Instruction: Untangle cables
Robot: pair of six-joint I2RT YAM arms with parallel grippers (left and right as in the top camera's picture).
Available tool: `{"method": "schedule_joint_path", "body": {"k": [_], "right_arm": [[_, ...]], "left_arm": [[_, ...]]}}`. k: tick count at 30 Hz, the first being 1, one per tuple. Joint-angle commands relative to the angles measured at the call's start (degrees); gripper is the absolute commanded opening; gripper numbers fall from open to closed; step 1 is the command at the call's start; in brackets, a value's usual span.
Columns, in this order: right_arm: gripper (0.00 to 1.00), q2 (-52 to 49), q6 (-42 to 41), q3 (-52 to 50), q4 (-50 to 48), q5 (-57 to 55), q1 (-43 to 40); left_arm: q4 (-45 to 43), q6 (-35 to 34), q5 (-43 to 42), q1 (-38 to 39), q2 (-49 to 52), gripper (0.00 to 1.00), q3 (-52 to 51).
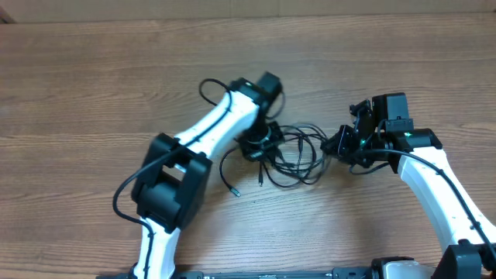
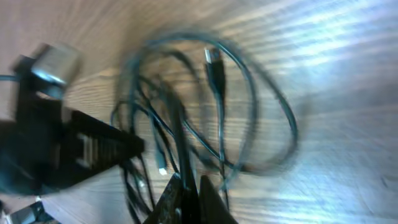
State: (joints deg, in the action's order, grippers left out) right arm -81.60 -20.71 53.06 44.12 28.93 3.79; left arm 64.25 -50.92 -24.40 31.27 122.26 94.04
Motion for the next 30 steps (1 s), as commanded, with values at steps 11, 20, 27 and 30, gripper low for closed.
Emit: {"method": "schedule_joint_path", "body": {"k": [11, 20, 27, 30], "right_arm": [[0.05, -0.07, -0.24, 1.38, 4.87, -3.85, -0.42], [0.05, -0.09, -0.07, 1.38, 4.59, -4.11, -0.44], [0.04, -0.09, -0.09, 1.38, 4.02, -4.92, -0.42], [0.04, -0.07, -0.09, 1.38, 4.04, -4.92, -0.44]], "left_arm": [[-5.73, 2.84, -10.01, -8.35, -2.73, 0.04, -0.02], [-7.1, 16.17, -11.85, -10.56, -7.61, 0.04, -0.02], [-0.11, 44.48, -15.37, -12.15, -10.25, 0.21, -0.02], [3.32, 48.37, -10.93, -12.79, -10.23, 0.25, -0.02]]}}
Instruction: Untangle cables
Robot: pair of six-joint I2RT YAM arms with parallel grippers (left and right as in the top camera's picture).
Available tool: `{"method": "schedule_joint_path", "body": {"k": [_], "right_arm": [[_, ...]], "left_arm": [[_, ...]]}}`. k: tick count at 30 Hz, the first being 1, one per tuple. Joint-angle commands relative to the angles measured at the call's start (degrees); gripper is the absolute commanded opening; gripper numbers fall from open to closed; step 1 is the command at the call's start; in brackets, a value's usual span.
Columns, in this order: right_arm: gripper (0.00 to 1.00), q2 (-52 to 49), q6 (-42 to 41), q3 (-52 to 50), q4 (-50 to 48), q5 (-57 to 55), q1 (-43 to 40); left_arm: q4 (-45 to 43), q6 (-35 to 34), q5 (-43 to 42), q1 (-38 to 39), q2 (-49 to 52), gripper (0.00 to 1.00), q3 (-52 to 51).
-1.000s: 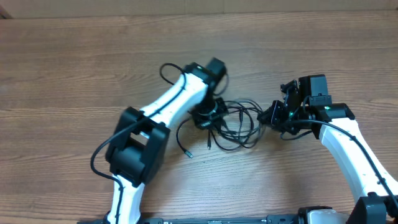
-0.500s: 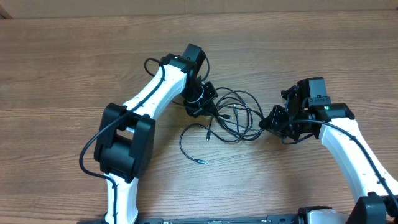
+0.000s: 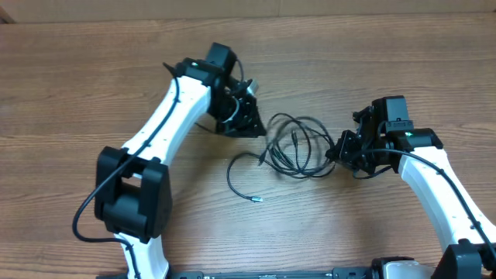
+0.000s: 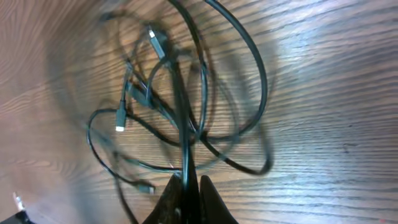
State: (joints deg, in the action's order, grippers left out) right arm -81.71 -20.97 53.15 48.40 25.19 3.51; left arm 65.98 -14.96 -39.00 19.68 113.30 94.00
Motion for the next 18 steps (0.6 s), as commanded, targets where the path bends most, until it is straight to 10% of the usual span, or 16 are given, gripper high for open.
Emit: {"method": "schedule_joint_path", "body": {"k": [1, 18], "right_arm": [[0.04, 0.04, 0.17, 1.29, -0.22, -1.18, -0.15], [0.04, 0.04, 5.25, 2.03, -12.02, 6.69, -0.13]], "left_arm": [[2.14, 12.41, 5.35, -1.36, -1.27, 0.27, 0.02], [2.78, 2.05, 17.53, -1.92, -1.29, 0.25, 0.02]]}}
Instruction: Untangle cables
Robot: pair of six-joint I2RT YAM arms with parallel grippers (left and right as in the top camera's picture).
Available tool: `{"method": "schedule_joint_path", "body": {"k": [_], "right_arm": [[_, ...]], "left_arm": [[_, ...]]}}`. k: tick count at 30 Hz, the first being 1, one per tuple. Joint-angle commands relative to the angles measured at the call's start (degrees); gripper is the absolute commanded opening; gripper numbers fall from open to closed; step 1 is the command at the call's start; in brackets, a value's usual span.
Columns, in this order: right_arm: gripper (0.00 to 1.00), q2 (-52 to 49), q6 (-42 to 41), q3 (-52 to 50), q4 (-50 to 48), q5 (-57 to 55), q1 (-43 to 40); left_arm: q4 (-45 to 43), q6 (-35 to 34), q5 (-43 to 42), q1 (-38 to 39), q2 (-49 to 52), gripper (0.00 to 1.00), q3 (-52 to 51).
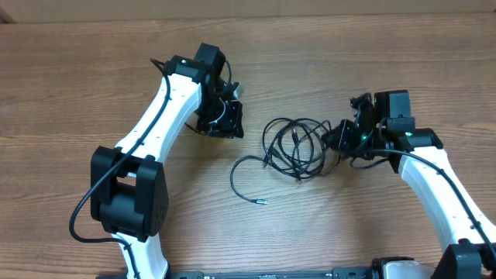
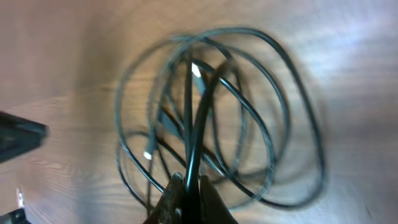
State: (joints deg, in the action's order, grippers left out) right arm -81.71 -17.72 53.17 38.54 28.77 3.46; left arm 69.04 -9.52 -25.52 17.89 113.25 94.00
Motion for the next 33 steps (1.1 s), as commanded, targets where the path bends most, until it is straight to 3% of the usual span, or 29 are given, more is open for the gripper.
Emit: {"method": "schedule_joint_path", "body": {"k": [1, 11, 15, 26, 30, 33], "right_arm": [[0.04, 0.07, 3.45, 3.78, -1.9, 3.45, -0.04], [0.04, 0.17, 15.52, 34.99, 20.83, 4.87, 2.05], [0.04, 0.26, 16.7, 44.5, 23.52, 5.62, 3.63], [0.04, -1.6, 14.38, 46.1, 23.71, 2.93, 3.72], [0.04, -1.55, 19.58, 46.14, 20.13, 19.52, 3.72], [0.04, -1.55, 19.5, 46.14, 15.91, 25.35, 3.72]], "left_arm": [[-0.28, -4.83, 5.33, -0.31, -1.25, 0.24, 0.02], [-1.14, -7.45, 8.57, -0.33, -1.25, 0.24, 0.02], [-1.57, -7.48, 8.46, -0.31, -1.25, 0.24, 0.02], [-2.27, -7.43, 8.13, -0.35, -1.51, 0.21, 0.15], [-2.6, -7.69, 8.11, -1.57, -3.54, 0.2, 1.92], [-3.37, -7.67, 8.11, -2.93, -6.21, 0.21, 3.13]]}}
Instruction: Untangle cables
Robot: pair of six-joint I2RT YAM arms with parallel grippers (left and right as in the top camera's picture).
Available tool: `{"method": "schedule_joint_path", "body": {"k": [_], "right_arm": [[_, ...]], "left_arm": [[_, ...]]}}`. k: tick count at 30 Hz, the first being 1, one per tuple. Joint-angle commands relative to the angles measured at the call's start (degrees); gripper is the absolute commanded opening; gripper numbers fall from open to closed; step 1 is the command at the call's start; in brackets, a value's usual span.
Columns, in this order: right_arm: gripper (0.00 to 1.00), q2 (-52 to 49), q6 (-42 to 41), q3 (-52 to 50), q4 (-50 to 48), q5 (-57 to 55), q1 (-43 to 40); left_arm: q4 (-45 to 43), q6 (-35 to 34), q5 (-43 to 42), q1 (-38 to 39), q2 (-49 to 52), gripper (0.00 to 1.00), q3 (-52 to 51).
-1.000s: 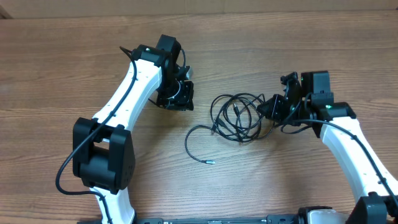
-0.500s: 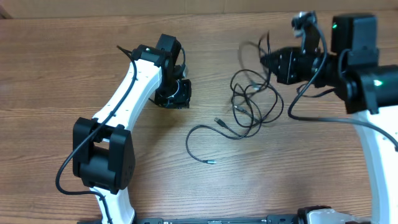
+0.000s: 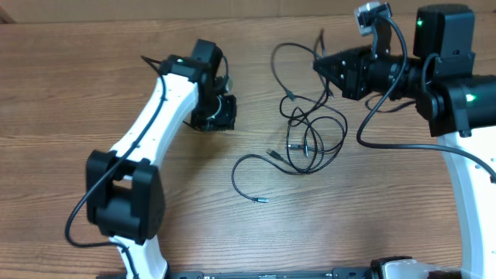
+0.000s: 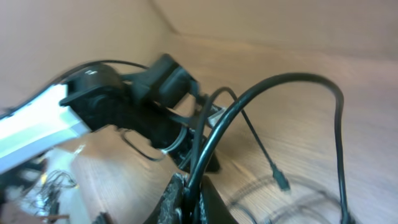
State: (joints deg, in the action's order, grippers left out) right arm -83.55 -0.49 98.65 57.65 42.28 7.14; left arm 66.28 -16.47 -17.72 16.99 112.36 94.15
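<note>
A tangle of black cables (image 3: 307,136) hangs from my right gripper (image 3: 318,66) down to the wooden table (image 3: 77,155). Its lower loops rest on the wood. One thin cable (image 3: 240,167) trails left from the loops and ends in a plug (image 3: 263,200). The right wrist view shows my right gripper (image 4: 186,194) shut on a thick black cable (image 4: 249,99), with a loose plug (image 4: 281,182) dangling beside it. My left gripper (image 3: 212,114) sits left of the tangle, apart from it, and its jaws are hidden from view.
The left arm (image 4: 118,102) stretches across the table's left half, from the near edge to the far middle. A cardboard wall (image 3: 232,8) runs along the far edge. Bare wood lies at the near middle and far left.
My right gripper has risen and moved toward the far edge with the cable still in it. The tangle is now drawn out long, and part of it is off the table. The left arm has barely moved.
At first my left gripper was at the tangle's left side and the right was shut on its right side. Then the left gripper stood away to the far left, with a thin cable end trailing free. Now the right holds the tangle raised.
</note>
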Motion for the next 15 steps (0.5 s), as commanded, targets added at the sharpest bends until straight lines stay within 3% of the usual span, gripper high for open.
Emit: {"method": "schedule_joint_path", "body": {"k": [1, 7, 10, 15], "right_arm": [[0.05, 0.28, 2.27, 0.66, -4.31, 12.83, 0.04], [0.33, -0.11, 2.29, 0.63, -0.66, 9.86, 0.04], [0.49, -0.92, 2.21, 0.63, 4.94, -2.49, 0.04], [0.6, -3.13, 1.79, -0.15, 14.67, -23.96, 0.04]], "left_arm": [[-1.33, -0.74, 0.11, -2.71, -7.23, 0.24, 3.32], [-3.13, -0.96, 0.0, -3.1, -11.82, 0.36, 3.32], [-3.26, -1.73, -0.59, -3.08, -12.13, 0.39, 3.3], [-3.26, -1.77, -1.84, -2.25, -11.96, 0.47, 3.3]]}}
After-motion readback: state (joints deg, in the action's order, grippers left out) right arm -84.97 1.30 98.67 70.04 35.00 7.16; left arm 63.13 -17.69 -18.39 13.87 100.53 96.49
